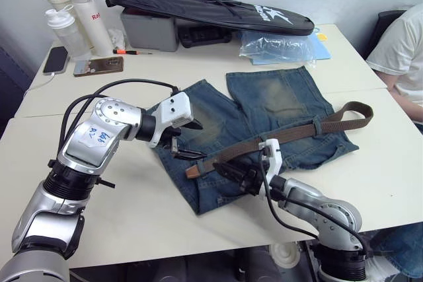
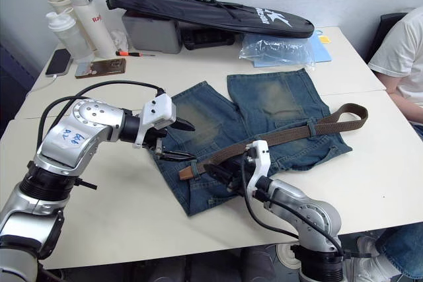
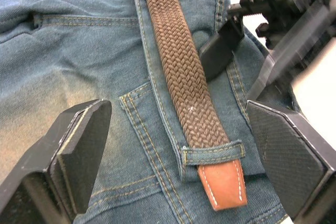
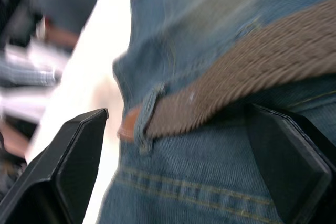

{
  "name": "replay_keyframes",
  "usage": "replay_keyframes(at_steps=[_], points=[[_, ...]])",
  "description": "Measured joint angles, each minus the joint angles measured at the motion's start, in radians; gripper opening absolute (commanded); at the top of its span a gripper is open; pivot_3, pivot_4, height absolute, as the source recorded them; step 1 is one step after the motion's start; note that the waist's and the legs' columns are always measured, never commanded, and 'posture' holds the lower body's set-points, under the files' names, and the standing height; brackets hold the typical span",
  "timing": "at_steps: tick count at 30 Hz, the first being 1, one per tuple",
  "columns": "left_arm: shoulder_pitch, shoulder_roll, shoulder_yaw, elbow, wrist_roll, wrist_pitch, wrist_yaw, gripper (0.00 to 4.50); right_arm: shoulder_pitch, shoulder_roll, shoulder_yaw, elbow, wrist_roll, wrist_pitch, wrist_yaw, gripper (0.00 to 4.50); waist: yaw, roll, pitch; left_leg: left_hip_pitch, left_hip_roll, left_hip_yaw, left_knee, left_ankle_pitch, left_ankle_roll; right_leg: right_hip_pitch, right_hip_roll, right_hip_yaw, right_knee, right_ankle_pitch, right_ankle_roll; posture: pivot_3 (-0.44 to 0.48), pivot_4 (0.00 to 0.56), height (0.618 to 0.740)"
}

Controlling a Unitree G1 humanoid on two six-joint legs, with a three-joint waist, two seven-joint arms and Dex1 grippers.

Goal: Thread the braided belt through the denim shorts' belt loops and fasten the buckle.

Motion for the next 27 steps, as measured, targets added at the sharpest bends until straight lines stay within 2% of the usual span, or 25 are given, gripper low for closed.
replay_keyframes(at_steps=[7, 18, 21, 22, 27], points=[[0.0, -0.006, 0.0, 0.0, 0.005, -0.004, 0.0, 4.5, -0.009, 0.086, -0.115, 0.069, 0.191, -0.008, -0.163, 4.46, -0.001, 0.003, 0.002, 0.0, 0.0, 0.0, 0.0, 0.0, 0.0, 0.0, 0.0, 0.0, 0.0, 0.0, 0.0, 0.0, 0.15, 0.74], [-0.001, -0.015, -0.01, 0.012, 0.011, -0.007, -0.002, 4.5, -0.033, 0.097, -0.18, 0.128, 0.368, -0.08, -0.33, 4.46, -0.001, 0.004, 0.002, -0.001, 0.0, 0.0, 0.0, 0.0, 0.0, 0.0, 0.0, 0.0, -0.002, 0.0, 0.0, 0.0, 0.15, 0.74], [-0.002, -0.019, -0.012, 0.015, 0.011, -0.007, -0.004, 4.5, -0.033, 0.096, -0.18, 0.137, 0.393, -0.097, -0.353, 3.62, -0.002, 0.004, 0.003, -0.001, 0.0, 0.0, -0.001, 0.0, 0.0, 0.0, 0.0, 0.0, -0.003, 0.0, 0.0, 0.0, 0.15, 0.74], [-0.005, -0.022, -0.012, 0.015, 0.012, -0.007, -0.004, 4.5, -0.033, 0.096, -0.179, 0.146, 0.405, -0.108, -0.369, 3.07, -0.002, 0.004, 0.003, -0.002, 0.0, 0.0, -0.001, 0.0, 0.0, 0.0, 0.0, 0.0, -0.003, 0.0, 0.0, 0.0, 0.15, 0.74], [-0.006, -0.023, -0.012, 0.016, 0.013, -0.008, -0.005, 4.5, -0.024, 0.094, -0.162, 0.164, 0.428, -0.137, -0.413, 1.0, -0.003, 0.006, 0.004, -0.002, 0.0, 0.0, -0.002, 0.0, 0.001, 0.0, 0.0, 0.0, -0.004, 0.0, 0.001, 0.0, 0.15, 0.74]])
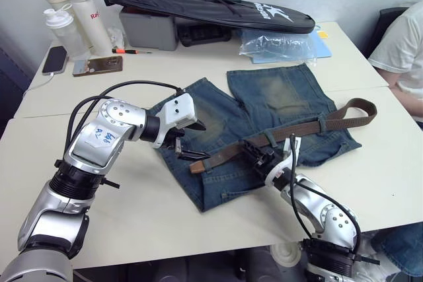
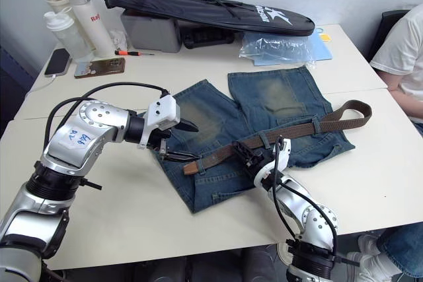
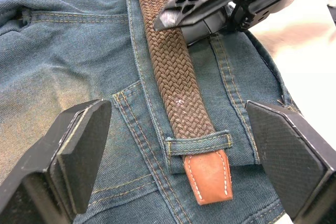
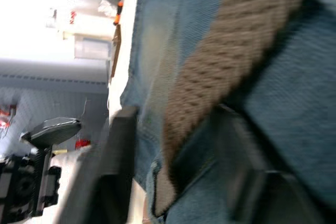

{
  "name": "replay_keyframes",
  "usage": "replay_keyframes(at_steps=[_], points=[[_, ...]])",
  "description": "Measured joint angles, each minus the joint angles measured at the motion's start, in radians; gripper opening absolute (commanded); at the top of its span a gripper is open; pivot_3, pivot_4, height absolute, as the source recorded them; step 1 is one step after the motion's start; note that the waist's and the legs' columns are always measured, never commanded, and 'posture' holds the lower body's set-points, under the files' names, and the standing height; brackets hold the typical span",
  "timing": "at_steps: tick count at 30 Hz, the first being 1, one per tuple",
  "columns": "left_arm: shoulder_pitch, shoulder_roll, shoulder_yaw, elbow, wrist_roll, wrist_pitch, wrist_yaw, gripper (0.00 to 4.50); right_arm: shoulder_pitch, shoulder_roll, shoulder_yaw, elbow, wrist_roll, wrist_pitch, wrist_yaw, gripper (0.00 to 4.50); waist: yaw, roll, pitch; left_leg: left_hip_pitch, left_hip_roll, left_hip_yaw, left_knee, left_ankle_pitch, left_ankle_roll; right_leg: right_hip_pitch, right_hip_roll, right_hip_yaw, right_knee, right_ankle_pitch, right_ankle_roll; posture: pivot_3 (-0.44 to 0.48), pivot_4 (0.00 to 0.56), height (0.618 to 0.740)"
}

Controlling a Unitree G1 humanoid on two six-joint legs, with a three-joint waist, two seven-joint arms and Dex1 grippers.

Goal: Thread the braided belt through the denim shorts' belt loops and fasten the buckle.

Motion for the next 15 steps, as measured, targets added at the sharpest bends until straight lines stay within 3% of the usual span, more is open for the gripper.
replay_keyframes(at_steps=[1, 2, 3, 15], points=[[0.0, 0.0, 0.0, 0.0, 0.0, 0.0, 0.0, 4.5, -0.001, 0.0, 0.007, -0.002, 0.004, -0.001, -0.001, 0.84, 0.0, 0.0, 0.0, 0.0, 0.0, 0.0, 0.0, 0.0, 0.0, 0.0, 0.0, 0.0, 0.0, 0.0, 0.0, 0.0, 0.15, 0.74], [0.0, 0.0, 0.0, 0.0, 0.0, 0.0, -0.001, 4.5, -0.005, 0.0, 0.02, -0.007, 0.007, -0.001, -0.001, 0.26, -0.001, 0.0, 0.0, 0.0, 0.0, 0.0, 0.0, 0.0, 0.001, 0.0, 0.0, 0.0, 0.0, 0.0, 0.0, 0.0, 0.15, 0.74], [0.0, 0.001, 0.0, 0.0, 0.001, 0.0, -0.001, 4.5, -0.008, 0.0, 0.033, -0.013, 0.009, -0.001, -0.004, 0.06, -0.001, 0.0, 0.0, 0.0, 0.0, 0.0, 0.0, 0.0, 0.001, 0.0, 0.0, 0.0, 0.0, 0.0, 0.0, 0.0, 0.15, 0.74], [0.0, 0.019, 0.0, -0.001, 0.001, 0.0, -0.007, 4.5, -0.035, -0.045, 0.192, 0.014, -0.114, 0.004, 0.119, 0.06, -0.033, -0.002, -0.001, 0.002, 0.001, -0.003, -0.002, -0.003, 0.006, 0.0, 0.003, 0.0, 0.002, 0.001, 0.003, 0.0, 0.15, 0.74]])
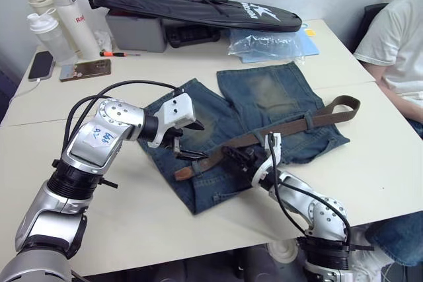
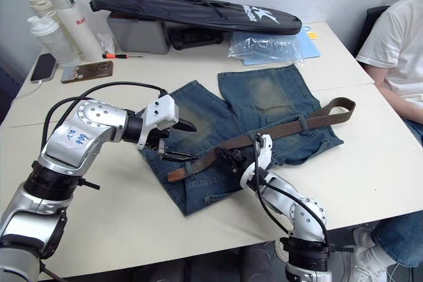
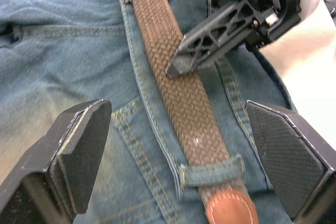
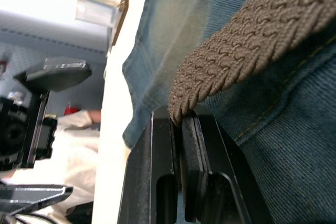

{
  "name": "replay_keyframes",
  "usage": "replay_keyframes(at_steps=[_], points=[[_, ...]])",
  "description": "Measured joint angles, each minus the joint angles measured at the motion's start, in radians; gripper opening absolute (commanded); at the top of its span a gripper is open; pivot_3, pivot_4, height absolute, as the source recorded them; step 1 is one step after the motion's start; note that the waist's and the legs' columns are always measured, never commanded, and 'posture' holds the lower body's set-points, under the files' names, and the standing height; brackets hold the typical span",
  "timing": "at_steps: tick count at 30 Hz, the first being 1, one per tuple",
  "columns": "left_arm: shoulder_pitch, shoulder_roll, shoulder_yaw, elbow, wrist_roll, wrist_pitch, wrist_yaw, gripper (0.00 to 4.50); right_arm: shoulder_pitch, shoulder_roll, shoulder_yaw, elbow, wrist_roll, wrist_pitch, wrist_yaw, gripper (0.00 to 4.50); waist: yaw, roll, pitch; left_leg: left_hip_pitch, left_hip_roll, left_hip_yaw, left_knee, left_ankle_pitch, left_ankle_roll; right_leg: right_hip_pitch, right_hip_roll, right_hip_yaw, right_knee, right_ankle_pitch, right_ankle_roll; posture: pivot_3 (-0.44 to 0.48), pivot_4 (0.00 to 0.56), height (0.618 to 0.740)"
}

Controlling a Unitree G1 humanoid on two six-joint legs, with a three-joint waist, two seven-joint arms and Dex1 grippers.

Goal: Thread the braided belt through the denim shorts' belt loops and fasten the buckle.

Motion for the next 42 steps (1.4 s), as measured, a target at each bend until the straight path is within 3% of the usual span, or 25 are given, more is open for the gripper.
replay_keyframes(at_steps=[5, 6, 11, 14, 22, 29, 33, 36, 38, 42], points=[[0.0, 0.003, 0.0, -0.001, 0.0, 0.0, -0.004, 4.5, -0.025, -0.002, 0.023, 0.029, -0.045, -0.001, 0.043, 0.06, -0.004, -0.001, -0.001, 0.001, 0.0, -0.004, 0.001, 0.0, 0.0, 0.0, 0.002, 0.0, 0.004, -0.001, -0.001, 0.0, 0.15, 0.74], [0.0, 0.005, 0.0, -0.002, 0.0, 0.0, -0.005, 4.5, -0.027, -0.003, 0.027, 0.032, -0.058, 0.0, 0.051, 0.8, -0.003, -0.001, -0.001, 0.001, 0.0, -0.006, 0.001, 0.0, 0.0, 0.0, 0.003, 0.001, 0.005, -0.001, -0.001, 0.0, 0.15, 0.74], [0.0, 0.006, 0.0, -0.002, 0.0, 0.0, -0.01, 4.5, -0.012, -0.044, 0.038, 0.013, -0.073, 0.029, 0.088, 3.1, 0.007, 0.001, 0.0, 0.002, 0.0, -0.013, 0.001, 0.0, 0.0, -0.002, 0.007, 0.001, 0.007, -0.002, -0.004, 0.0, 0.15, 0.74], [0.001, 0.006, -0.001, -0.002, 0.0, 0.0, -0.01, 4.5, 0.014, -0.137, 0.055, -0.085, -0.045, 0.076, 0.124, 4.47, 0.011, 0.002, 0.001, 0.0, 0.0, -0.014, 0.001, 0.0, 0.0, -0.002, 0.007, 0.001, 0.007, -0.002, -0.004, 0.0, 0.15, 0.74], [0.017, 0.036, 0.029, 0.008, -0.014, 0.023, -0.012, 4.5, -0.038, -0.523, 0.069, -0.314, 0.015, 0.211, 0.255, 4.47, 0.031, 0.004, 0.005, -0.001, -0.001, -0.013, 0.003, -0.002, -0.002, -0.002, 0.007, 0.001, -0.001, -0.005, -0.009, 0.0, 0.15, 0.74], [0.132, 0.107, 0.188, -0.053, -0.157, 0.178, -0.019, 4.5, -0.138, -0.875, 0.203, -0.443, -0.361, -0.021, 0.656, 4.47, 0.034, 0.002, 0.01, -0.001, -0.001, -0.014, 0.002, -0.002, -0.002, -0.002, 0.008, 0.002, -0.003, -0.004, -0.008, 0.0, 0.15, 0.74], [0.285, 0.211, 0.309, -0.152, -0.268, 0.294, -0.046, 4.5, -0.173, -0.962, 0.214, -0.436, -0.428, -0.109, 0.849, 4.47, 0.032, 0.002, 0.012, 0.0, -0.001, -0.013, 0.003, -0.003, -0.006, -0.002, 0.008, 0.002, -0.003, -0.002, -0.004, 0.0, 0.15, 0.74], [0.387, 0.222, 0.402, -0.203, -0.352, 0.391, -0.027, 4.5, -0.236, -0.996, 0.228, -0.418, -0.467, -0.142, 0.954, 4.47, 0.035, 0.003, 0.013, 0.0, -0.001, -0.013, 0.004, -0.005, -0.005, -0.002, 0.008, 0.002, -0.004, -0.005, -0.009, 0.0, 0.15, 0.74], [0.455, 0.216, 0.462, -0.23, -0.386, 0.466, 0.02, 4.5, -0.275, -1.031, 0.257, -0.396, -0.525, -0.169, 1.016, 4.47, 0.039, 0.002, 0.014, 0.0, -0.001, -0.014, 0.004, -0.005, -0.005, -0.001, 0.008, 0.002, -0.004, -0.006, -0.012, 0.0, 0.15, 0.74], [0.481, 0.115, 0.538, -0.247, -0.419, 0.619, 0.176, 4.5, -0.336, -1.043, 0.331, -0.33, -0.65, -0.235, 1.101, 4.47, 0.041, 0.001, 0.015, 0.0, -0.001, -0.014, 0.007, -0.004, -0.007, 0.001, 0.007, 0.003, -0.004, -0.006, -0.012, 0.0, 0.15, 0.74]])
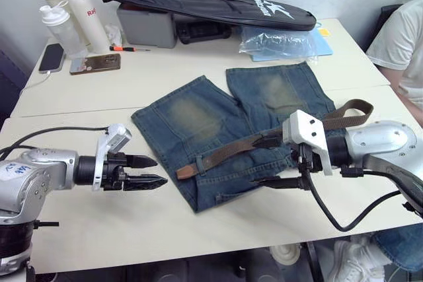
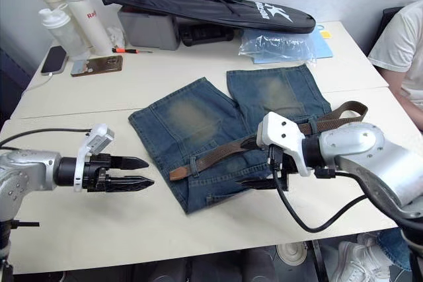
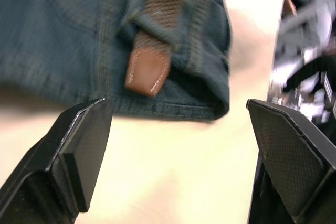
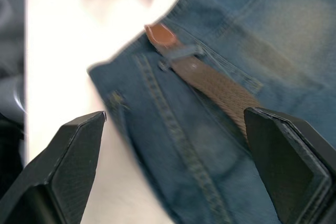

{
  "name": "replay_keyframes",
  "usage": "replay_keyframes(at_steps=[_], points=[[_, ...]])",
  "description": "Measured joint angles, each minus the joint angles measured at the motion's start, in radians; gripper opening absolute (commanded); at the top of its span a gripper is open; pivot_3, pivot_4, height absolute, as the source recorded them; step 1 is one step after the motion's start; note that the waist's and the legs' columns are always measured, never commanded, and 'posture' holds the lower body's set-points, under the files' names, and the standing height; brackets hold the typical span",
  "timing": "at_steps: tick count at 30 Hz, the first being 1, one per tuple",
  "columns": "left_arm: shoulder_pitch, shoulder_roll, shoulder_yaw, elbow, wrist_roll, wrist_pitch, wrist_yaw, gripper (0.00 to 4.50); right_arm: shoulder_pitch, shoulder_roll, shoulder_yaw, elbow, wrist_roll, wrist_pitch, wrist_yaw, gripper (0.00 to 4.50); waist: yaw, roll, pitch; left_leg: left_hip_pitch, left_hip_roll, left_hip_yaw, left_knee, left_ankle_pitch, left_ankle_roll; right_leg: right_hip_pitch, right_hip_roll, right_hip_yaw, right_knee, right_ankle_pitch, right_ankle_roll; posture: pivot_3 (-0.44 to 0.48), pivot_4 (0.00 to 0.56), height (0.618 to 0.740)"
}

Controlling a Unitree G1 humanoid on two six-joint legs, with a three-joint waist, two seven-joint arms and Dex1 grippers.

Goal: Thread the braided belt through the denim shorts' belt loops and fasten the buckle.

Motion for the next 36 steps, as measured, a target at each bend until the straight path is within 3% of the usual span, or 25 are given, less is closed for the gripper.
replay_keyframes(at_steps=[7, 19, 30, 36], points=[[-0.056, -0.234, 0.029, -0.041, -0.022, 0.24, 0.229, 4.5, -0.041, 0.017, 0.034, 0.051, -0.098, -0.049, 0.066, 4.47, -0.004, -0.001, 0.0, 0.001, 0.0, 0.0, 0.001, 0.002, -0.004, 0.0, 0.0, 0.001, 0.002, 0.006, 0.009, 0.0, 0.15, 0.74], [-0.113, -0.29, -0.024, 0.034, -0.095, 0.263, 0.381, 4.5, -0.035, 0.044, 0.03, 0.045, -0.133, 0.004, 0.039, 4.47, -0.002, 0.0, 0.0, 0.001, -0.001, 0.0, 0.003, 0.002, -0.005, 0.001, 0.0, 0.001, 0.002, 0.006, 0.009, 0.0, 0.15, 0.74], [-0.128, -0.224, 0.037, 0.346, -0.587, 0.265, 0.682, 4.5, -0.007, 0.063, 0.013, 0.015, -0.136, 0.037, -0.003, 4.47, -0.007, 0.0, 0.0, 0.001, -0.001, 0.0, 0.002, 0.002, -0.005, 0.001, 0.0, 0.001, 0.002, 0.007, 0.011, 0.0, 0.15, 0.74], [-0.153, -0.265, 0.047, 0.436, -0.732, 0.264, 0.857, 4.5, -0.007, 0.078, 0.013, 0.015, -0.151, 0.037, -0.013, 4.47, 0.0, 0.0, -0.001, 0.001, -0.002, 0.0, 0.003, 0.003, -0.007, 0.002, -0.002, 0.001, 0.003, 0.007, 0.011, 0.0, 0.15, 0.74]])
